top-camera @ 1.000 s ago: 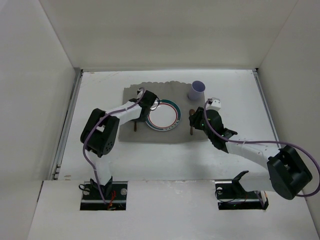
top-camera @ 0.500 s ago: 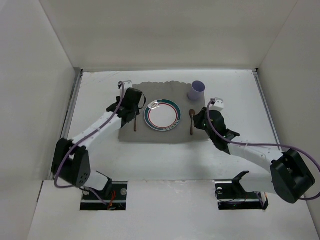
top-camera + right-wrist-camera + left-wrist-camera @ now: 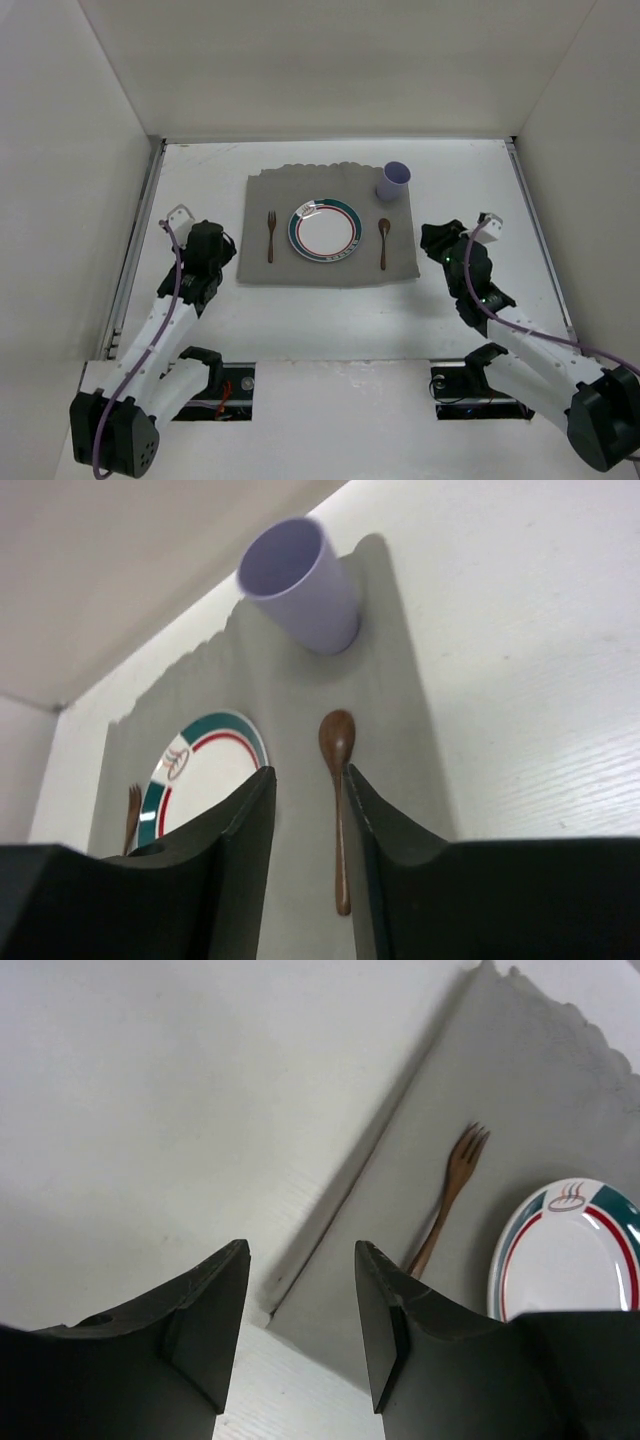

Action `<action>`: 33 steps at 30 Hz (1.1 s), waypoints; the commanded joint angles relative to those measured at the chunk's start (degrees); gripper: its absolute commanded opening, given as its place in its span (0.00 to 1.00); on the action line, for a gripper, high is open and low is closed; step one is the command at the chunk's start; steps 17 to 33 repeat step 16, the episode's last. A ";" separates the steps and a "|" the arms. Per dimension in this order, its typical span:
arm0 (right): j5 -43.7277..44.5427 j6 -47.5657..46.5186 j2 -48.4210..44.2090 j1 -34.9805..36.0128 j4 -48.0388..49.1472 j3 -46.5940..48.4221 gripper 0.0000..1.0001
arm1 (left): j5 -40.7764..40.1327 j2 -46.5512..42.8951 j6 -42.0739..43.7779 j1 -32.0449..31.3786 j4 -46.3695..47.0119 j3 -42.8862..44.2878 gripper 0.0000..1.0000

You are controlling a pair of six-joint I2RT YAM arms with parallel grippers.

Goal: Set the dinner table for one person

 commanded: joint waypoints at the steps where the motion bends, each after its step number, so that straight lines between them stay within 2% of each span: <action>1: 2.61 4.24 -1.30 -3.42 3.82 -2.15 0.41 | 1.30 -2.38 -4.32 1.78 0.61 -3.00 0.44; 7: -0.12 6.71 0.98 -5.98 3.99 -2.51 0.43 | 1.12 -6.68 -5.64 4.50 2.37 -8.62 0.42; 13: -2.66 6.53 4.32 -5.89 5.05 -1.46 0.44 | 2.79 -6.43 -5.55 7.23 3.77 -11.35 0.38; 16: -2.84 6.71 5.37 -6.15 5.49 -1.45 0.44 | 4.72 -4.58 -5.64 7.76 4.83 -10.74 0.42; 33: -2.84 6.71 5.37 -6.15 5.49 -1.45 0.44 | 4.72 -4.58 -5.64 7.76 4.83 -10.74 0.42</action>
